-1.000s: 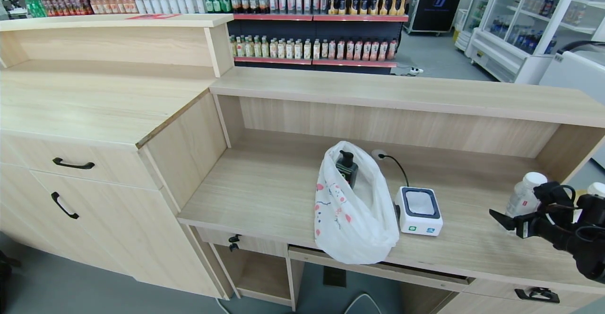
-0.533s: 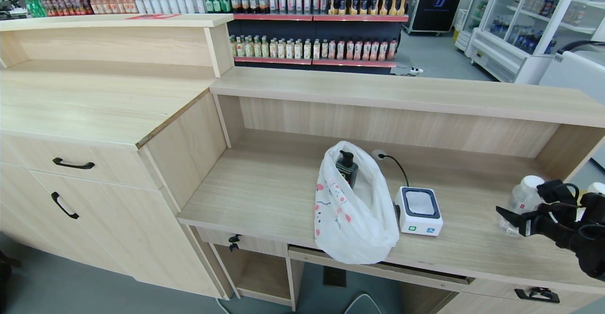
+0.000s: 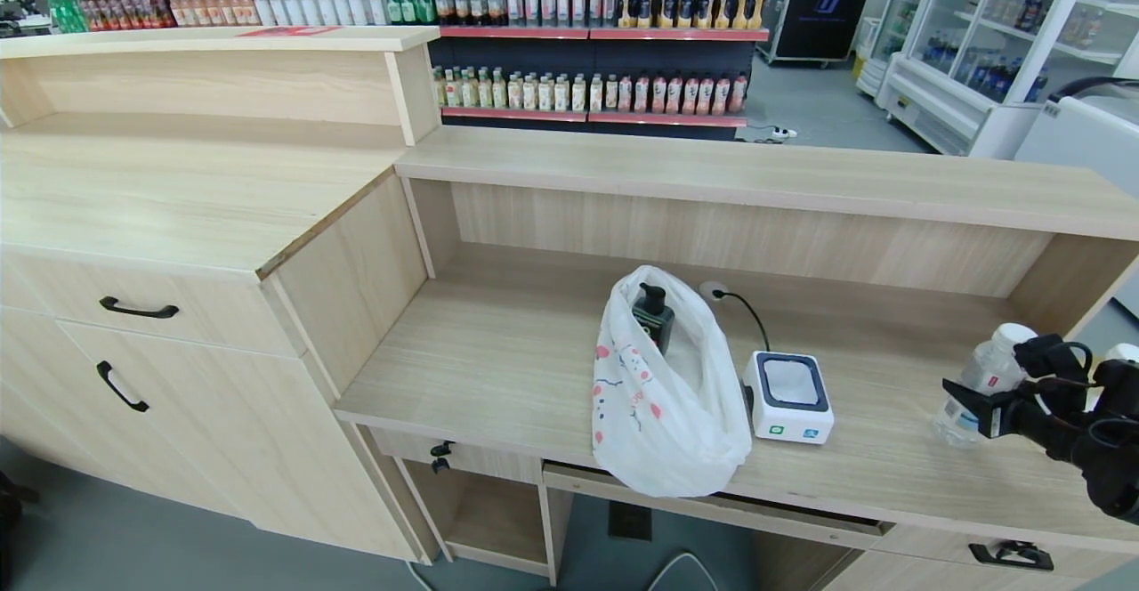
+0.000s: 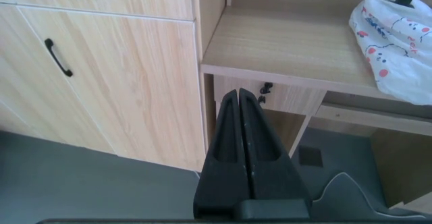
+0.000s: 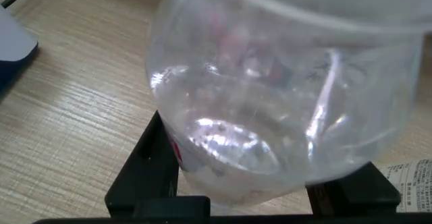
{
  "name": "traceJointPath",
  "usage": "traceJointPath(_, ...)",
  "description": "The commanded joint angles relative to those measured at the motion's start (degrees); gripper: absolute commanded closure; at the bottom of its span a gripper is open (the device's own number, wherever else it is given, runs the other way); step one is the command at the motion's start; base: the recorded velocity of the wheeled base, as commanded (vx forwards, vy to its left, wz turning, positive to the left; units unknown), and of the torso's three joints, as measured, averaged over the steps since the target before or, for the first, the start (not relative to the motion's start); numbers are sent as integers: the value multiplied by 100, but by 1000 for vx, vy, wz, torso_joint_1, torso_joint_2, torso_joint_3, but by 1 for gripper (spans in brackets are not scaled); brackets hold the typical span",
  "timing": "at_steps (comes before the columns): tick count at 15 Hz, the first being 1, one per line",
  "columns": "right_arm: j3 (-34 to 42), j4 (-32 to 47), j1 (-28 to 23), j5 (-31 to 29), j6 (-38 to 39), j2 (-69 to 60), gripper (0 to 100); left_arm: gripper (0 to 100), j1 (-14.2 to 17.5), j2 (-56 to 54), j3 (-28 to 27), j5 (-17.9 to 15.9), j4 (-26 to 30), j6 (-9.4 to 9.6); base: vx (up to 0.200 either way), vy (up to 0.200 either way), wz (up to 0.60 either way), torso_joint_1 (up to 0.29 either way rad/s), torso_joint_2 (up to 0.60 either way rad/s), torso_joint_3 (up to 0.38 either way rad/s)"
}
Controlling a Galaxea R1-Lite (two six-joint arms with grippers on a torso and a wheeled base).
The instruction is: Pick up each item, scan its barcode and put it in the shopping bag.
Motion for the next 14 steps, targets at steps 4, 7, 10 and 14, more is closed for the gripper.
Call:
traceJointPath(4, -21, 74, 4, 5, 29, 6, 100, 100, 2, -2, 0, 2, 0, -5, 0, 0, 0, 0, 0, 0)
traceJointPath(7, -4, 759, 171, 14, 741, -776, 100, 100, 2, -2, 0, 2, 0, -5, 0, 0, 0, 0, 0, 0)
traceJointPath(10, -92, 2403, 558, 102, 2025, -2358, 100, 100, 2, -2, 0, 2, 0, 4, 0, 0, 0, 0, 0, 0)
traceJointPath(14, -593, 4741, 1147, 603, 3114, -4089, 100, 100, 2, -2, 0, 2, 0, 4, 0, 0, 0, 0, 0, 0)
